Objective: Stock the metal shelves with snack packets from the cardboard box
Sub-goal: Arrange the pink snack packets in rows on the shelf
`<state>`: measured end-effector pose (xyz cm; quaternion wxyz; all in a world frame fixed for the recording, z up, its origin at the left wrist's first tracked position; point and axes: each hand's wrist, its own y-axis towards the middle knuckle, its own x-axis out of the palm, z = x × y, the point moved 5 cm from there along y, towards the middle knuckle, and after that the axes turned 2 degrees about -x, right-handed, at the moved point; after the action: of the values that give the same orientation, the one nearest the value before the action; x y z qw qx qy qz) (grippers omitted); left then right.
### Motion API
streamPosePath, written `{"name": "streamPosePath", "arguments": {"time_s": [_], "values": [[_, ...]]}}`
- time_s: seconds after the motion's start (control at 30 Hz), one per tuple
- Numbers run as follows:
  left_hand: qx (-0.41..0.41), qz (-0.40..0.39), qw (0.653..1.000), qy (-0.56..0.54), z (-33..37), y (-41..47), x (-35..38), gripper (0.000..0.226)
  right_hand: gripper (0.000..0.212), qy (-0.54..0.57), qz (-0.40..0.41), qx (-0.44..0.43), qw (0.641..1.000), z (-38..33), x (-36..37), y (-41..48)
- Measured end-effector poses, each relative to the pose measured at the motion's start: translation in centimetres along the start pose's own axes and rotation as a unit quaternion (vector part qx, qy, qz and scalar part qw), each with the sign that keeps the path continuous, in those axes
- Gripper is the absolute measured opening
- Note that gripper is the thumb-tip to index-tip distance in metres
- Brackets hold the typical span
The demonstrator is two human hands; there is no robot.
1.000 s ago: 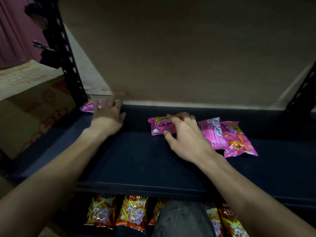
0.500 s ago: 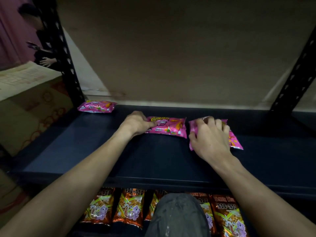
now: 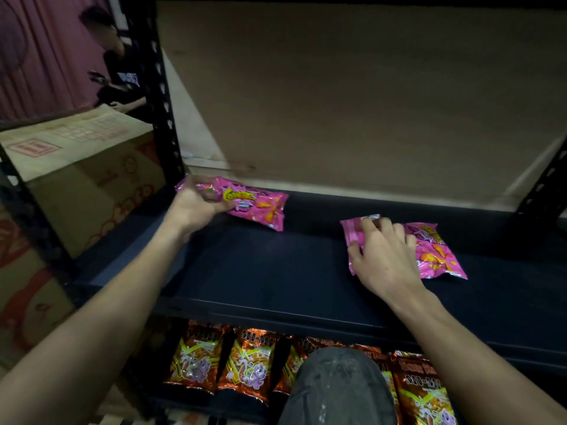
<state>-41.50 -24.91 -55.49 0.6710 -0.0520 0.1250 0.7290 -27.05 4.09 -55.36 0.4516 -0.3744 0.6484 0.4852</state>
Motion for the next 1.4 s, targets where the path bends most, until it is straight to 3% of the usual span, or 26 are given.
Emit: {"name": "streamPosePath", "arguments": {"time_s": [0.17, 0.5, 1.2, 1.3, 1.4], "values": [[-0.014, 0.089, 0.995, 0.032, -2.8, 3.0, -5.6, 0.054, 0.036, 0.000, 0.005, -0.007, 1.000, -0.7, 0.3, 0.0], [-0.034, 0.157, 0.981, 0.107, -5.2, 6.1, -8.3, 0.048, 0.031, 0.022, 0.002, -0.017, 1.000, -0.7, 0.6, -0.1], [-0.028, 0.139, 0.976, 0.164, -4.6, 6.7, -7.6, 0.044, 0.039, 0.094, -0.010, -0.058, 0.994, -1.7, 0.5, -0.2], [0.003, 0.156, 0.967, 0.204, -3.8, 5.6, -7.8, 0.042, 0.046, 0.151, -0.024, -0.067, 0.986, -1.8, 0.5, -0.2], [0.101, 0.194, 0.953, 0.209, -1.3, 3.2, -7.0, 0.031, 0.049, 0.172, -0.004, -0.060, 0.983, -1.4, -0.1, -0.4]]}}
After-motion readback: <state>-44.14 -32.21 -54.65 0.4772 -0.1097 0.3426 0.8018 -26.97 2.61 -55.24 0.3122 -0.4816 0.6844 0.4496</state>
